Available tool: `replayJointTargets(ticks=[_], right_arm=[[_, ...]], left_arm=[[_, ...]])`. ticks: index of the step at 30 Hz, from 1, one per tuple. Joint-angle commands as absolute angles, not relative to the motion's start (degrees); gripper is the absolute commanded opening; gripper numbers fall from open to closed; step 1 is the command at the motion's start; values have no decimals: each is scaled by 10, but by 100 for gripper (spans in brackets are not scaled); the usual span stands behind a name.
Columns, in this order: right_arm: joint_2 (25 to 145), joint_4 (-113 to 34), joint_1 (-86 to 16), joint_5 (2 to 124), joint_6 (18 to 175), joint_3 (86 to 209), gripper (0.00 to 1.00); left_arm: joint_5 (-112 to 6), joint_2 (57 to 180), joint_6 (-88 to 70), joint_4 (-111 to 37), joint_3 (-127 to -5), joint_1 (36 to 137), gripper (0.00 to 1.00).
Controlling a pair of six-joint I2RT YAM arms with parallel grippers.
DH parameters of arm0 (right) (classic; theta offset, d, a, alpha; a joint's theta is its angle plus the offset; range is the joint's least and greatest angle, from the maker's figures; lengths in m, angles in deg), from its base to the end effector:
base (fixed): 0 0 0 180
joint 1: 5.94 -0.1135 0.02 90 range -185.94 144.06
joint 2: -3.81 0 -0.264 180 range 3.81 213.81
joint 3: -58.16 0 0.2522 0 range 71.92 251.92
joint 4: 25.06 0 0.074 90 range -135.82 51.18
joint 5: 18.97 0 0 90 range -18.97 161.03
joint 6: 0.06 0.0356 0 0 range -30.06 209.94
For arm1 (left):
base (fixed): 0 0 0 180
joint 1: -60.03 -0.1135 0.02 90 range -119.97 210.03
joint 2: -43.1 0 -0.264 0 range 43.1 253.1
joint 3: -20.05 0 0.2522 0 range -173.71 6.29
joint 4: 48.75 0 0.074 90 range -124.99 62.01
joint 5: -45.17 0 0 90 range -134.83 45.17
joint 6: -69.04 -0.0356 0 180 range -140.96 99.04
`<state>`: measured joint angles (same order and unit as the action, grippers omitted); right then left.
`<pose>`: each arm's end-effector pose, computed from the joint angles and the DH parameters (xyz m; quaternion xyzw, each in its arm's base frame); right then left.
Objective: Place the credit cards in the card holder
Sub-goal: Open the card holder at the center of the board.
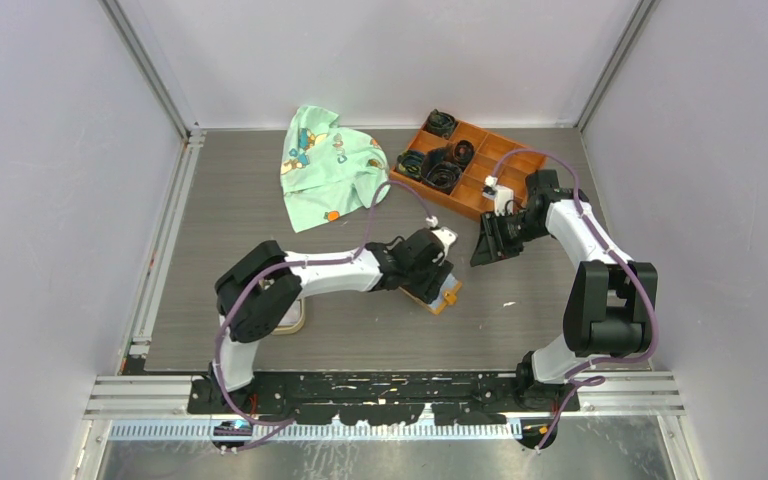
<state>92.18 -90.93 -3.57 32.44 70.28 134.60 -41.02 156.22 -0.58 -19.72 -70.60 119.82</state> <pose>0.2814 0.0106 0.2257 -0.1758 0.9225 0.3033 0.1612 0.2158 -0.3660 0.1742 0.3078 0.8920 -0.1882 0.2723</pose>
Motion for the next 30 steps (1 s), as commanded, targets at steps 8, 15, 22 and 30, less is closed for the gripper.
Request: replayJointTargets(ticks=[8,15,22,30], right_arm=[[959,-850,-58,169,774,1321,39],[954,-660,-118,164,960,1268,41],[981,-480,-151,225,1133,1227,43],[1004,-501,-168,249,1126,1239,45]], left_arm=[[-576,1475,160,-414,-564,1111,34],[-631,1475,244,-526,-496,1082,31],[-657,1479,316,-637,-433,1062,28],[-662,1481,332,-672,-413,1053,27]])
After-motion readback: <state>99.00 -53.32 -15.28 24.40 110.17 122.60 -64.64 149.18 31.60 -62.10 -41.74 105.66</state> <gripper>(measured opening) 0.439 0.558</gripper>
